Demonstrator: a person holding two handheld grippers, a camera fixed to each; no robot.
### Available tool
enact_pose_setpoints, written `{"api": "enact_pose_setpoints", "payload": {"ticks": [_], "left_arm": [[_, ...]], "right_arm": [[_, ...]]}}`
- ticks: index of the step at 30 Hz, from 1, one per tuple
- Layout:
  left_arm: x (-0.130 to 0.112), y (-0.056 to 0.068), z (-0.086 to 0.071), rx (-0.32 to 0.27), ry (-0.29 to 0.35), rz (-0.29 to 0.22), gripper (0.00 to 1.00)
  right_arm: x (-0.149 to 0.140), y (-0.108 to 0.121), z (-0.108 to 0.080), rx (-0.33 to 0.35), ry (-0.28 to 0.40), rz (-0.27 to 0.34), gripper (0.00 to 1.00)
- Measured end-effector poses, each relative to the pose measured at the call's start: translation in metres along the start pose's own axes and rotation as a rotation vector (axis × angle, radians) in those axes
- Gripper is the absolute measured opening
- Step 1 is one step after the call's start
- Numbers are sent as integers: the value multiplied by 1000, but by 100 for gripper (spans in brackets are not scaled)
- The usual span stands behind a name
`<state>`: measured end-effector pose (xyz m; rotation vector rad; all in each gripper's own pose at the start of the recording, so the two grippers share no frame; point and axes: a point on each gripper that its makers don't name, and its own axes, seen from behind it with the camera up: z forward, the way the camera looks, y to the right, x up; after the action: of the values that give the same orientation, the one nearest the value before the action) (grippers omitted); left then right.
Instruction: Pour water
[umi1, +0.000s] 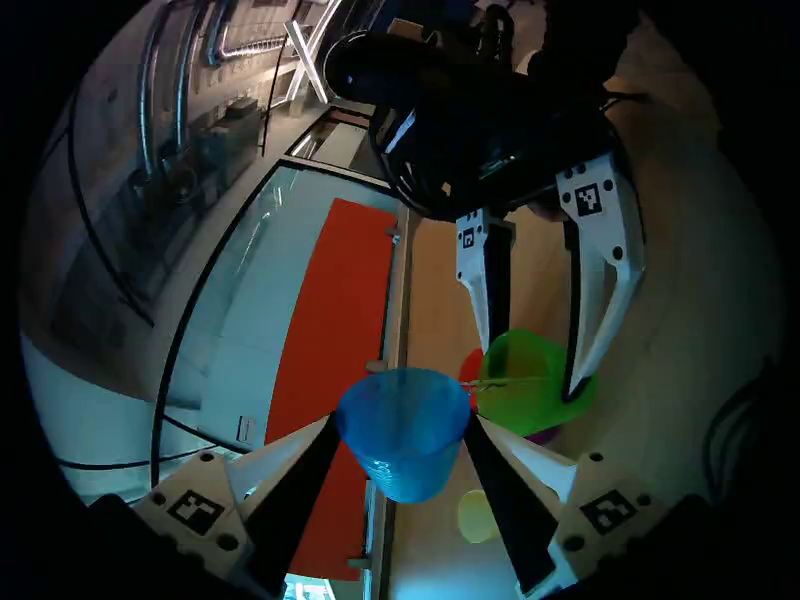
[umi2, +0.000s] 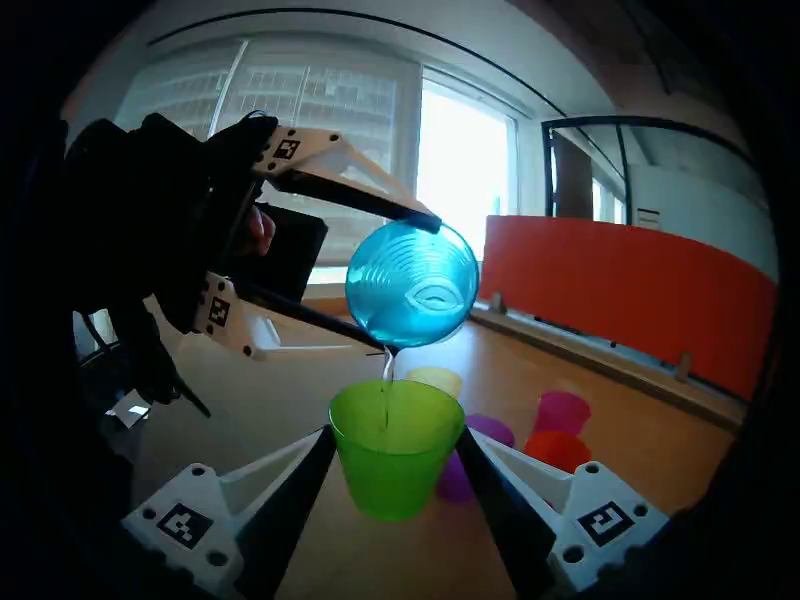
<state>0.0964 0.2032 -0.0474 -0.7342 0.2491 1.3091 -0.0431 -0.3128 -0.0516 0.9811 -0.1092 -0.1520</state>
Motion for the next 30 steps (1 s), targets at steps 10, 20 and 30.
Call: {"api": "enact_pose_setpoints", "payload": {"ticks": [10,20,30], "left_arm": [[0,-3,1,14,-8,26,88],[3,-4,2,13,-6,66,88],[6,-9,3,22,-4,88,88]], "right_arm": [[-1,1,-1,-1,1,2,91],[-1,2,-2,-3,2,3,91],[-2,3,-3,-6,1,1,91]]}}
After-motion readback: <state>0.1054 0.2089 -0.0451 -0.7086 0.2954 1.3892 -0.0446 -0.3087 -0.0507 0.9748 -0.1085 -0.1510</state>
